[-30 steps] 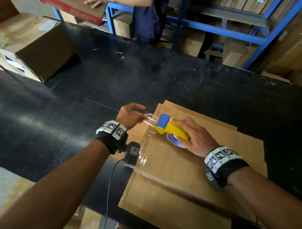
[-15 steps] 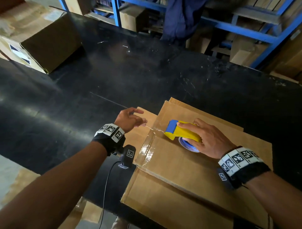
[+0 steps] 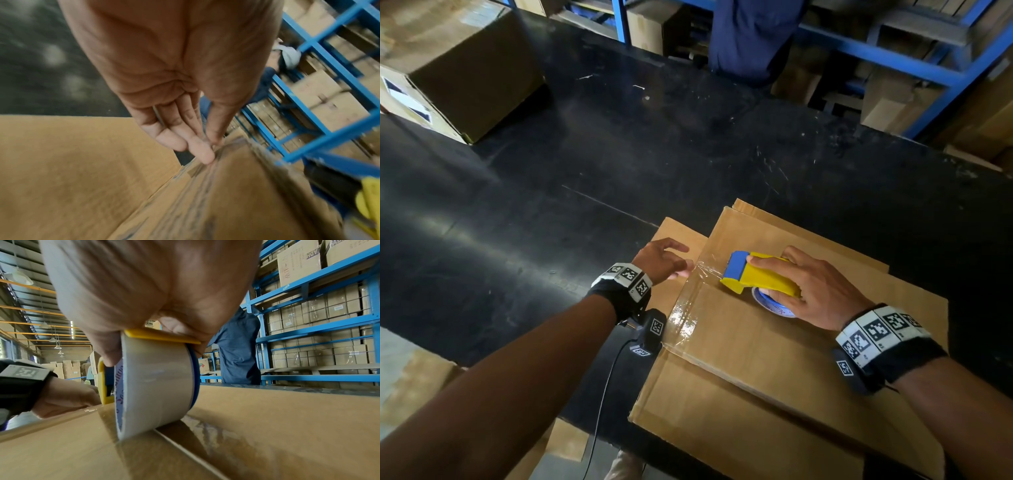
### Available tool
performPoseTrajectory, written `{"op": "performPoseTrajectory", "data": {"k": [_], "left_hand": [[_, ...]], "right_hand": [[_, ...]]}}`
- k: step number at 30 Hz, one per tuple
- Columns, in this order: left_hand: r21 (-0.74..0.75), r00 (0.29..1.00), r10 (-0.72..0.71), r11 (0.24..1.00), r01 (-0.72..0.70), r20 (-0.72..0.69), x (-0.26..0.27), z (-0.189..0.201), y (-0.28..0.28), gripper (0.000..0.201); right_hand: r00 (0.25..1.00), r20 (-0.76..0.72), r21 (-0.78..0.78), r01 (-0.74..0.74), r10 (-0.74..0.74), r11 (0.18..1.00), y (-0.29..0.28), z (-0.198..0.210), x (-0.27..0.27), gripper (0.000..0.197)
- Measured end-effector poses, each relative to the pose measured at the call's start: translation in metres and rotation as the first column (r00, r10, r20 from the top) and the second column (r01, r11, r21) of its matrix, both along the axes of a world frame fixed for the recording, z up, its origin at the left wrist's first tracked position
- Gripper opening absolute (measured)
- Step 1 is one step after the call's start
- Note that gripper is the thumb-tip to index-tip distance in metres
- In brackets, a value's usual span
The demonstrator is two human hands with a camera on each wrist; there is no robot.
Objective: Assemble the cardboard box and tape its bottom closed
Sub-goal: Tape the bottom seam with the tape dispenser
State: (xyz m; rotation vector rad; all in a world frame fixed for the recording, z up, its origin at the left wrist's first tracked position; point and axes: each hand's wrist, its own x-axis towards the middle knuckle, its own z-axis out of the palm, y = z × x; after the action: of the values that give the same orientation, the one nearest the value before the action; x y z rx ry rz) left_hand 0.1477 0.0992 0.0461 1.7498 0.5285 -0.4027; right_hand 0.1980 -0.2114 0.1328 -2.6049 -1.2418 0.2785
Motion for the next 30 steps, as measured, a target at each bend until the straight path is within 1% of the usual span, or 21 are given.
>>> {"op": "performPoseTrajectory", "data": {"k": [2, 3, 5, 6, 7, 8, 9, 11, 12, 13, 14, 15, 17, 18, 19, 20, 23, 25, 27, 30], "left_hand": [[0.168, 0.998, -0.064, 0.984, 0.061, 0.017, 0.005, -0.002, -0.005, 0.031], [0.261, 0.994, -0.108, 0.96, 0.101, 0.01, 0.007, -0.002, -0.006, 0.033], [0.439, 0.977, -0.208, 0.875, 0.206, -0.046, 0.007, -0.003, -0.008, 0.044], [0.487, 0.971, -0.23, 0.842, 0.234, -0.069, 0.005, -0.006, -0.007, 0.047], [0.49, 0.972, -0.228, 0.842, 0.225, -0.054, 0.002, -0.007, -0.007, 0.047], [0.464, 0.975, -0.22, 0.865, 0.191, 0.009, -0.001, -0.007, -0.006, 0.043], [0.43, 0.971, -0.213, 0.891, 0.146, 0.111, -0.003, -0.004, -0.006, 0.04], [0.378, 0.922, -0.22, 0.921, 0.089, 0.319, -0.006, 0.007, -0.006, 0.042], [0.384, 0.884, -0.267, 0.917, 0.11, 0.384, -0.005, 0.015, -0.007, 0.047], [0.417, 0.843, -0.349, 0.893, 0.168, 0.409, -0.004, 0.022, -0.008, 0.054], [0.467, 0.802, -0.449, 0.85, 0.246, 0.395, -0.002, 0.028, -0.011, 0.062], [0.527, 0.759, -0.55, 0.785, 0.326, 0.349, -0.001, 0.033, -0.014, 0.072], [0.663, 0.673, -0.716, 0.598, 0.451, 0.188, 0.002, 0.037, -0.025, 0.096], [0.707, 0.644, -0.759, 0.505, 0.495, 0.091, 0.003, 0.037, -0.03, 0.105], [0.734, 0.629, -0.777, 0.437, 0.52, 0.017, 0.004, 0.036, -0.034, 0.111], [0.755, 0.625, -0.78, 0.393, 0.525, -0.028, 0.005, 0.036, -0.036, 0.113], [0.81, 0.622, -0.777, 0.302, 0.502, -0.096, 0.008, 0.037, -0.034, 0.115], [0.814, 0.625, -0.768, 0.271, 0.513, -0.138, 0.008, 0.038, -0.035, 0.116], [0.808, 0.625, -0.761, 0.252, 0.533, -0.174, 0.008, 0.041, -0.037, 0.117], [0.807, 0.63, -0.753, 0.243, 0.538, -0.193, 0.006, 0.047, -0.043, 0.116]], "right_hand": [[1.0, -0.005, -0.005, -0.005, 0.005, 1.0, 0.0, -0.001, 0.0, 0.062], [1.0, -0.008, -0.007, -0.005, 0.005, 1.0, 0.0, -0.001, 0.0, 0.062], [1.0, -0.008, -0.005, -0.002, 0.001, 1.0, 0.0, -0.001, 0.0, 0.061], [1.0, -0.007, -0.002, 0.001, -0.001, 1.0, 0.0, 0.0, 0.0, 0.061], [1.0, -0.007, -0.002, 0.003, -0.003, 1.0, 0.0, 0.001, 0.0, 0.061], [1.0, -0.006, -0.005, 0.001, -0.001, 1.0, 0.0, 0.001, 0.0, 0.061], [1.0, -0.006, -0.009, 0.001, -0.001, 1.0, 0.0, 0.001, 0.0, 0.061], [1.0, -0.009, -0.005, -0.002, 0.002, 1.0, 0.0, 0.0, 0.0, 0.061], [1.0, -0.01, 0.001, -0.006, 0.006, 1.0, -0.001, -0.001, 0.0, 0.06], [1.0, -0.013, 0.009, -0.009, 0.009, 1.0, -0.001, -0.001, -0.001, 0.059], [1.0, -0.015, 0.019, -0.011, 0.012, 1.0, -0.001, -0.001, -0.001, 0.058], [1.0, -0.019, 0.029, -0.011, 0.011, 1.0, -0.001, 0.0, 0.0, 0.057], [1.0, -0.025, 0.046, -0.001, 0.002, 0.999, -0.001, 0.001, 0.0, 0.056], [1.0, -0.024, 0.053, 0.0, 0.002, 0.999, -0.001, 0.001, 0.0, 0.057], [1.0, -0.02, 0.057, -0.005, 0.006, 0.998, -0.002, 0.001, 0.0, 0.057], [1.0, -0.012, 0.057, -0.014, 0.015, 0.998, -0.002, -0.001, 0.0, 0.058], [0.999, 0.002, 0.056, -0.032, 0.032, 0.998, -0.005, -0.004, -0.002, 0.057], [0.999, -0.003, 0.058, -0.038, 0.038, 0.998, -0.018, -0.003, -0.002, 0.055], [1.0, -0.008, 0.037, -0.026, 0.026, 0.999, -0.048, 0.002, -0.004, 0.054], [0.998, -0.045, -0.007, 0.038, -0.038, 0.999, -0.129, 0.011, -0.014, 0.057]]}}
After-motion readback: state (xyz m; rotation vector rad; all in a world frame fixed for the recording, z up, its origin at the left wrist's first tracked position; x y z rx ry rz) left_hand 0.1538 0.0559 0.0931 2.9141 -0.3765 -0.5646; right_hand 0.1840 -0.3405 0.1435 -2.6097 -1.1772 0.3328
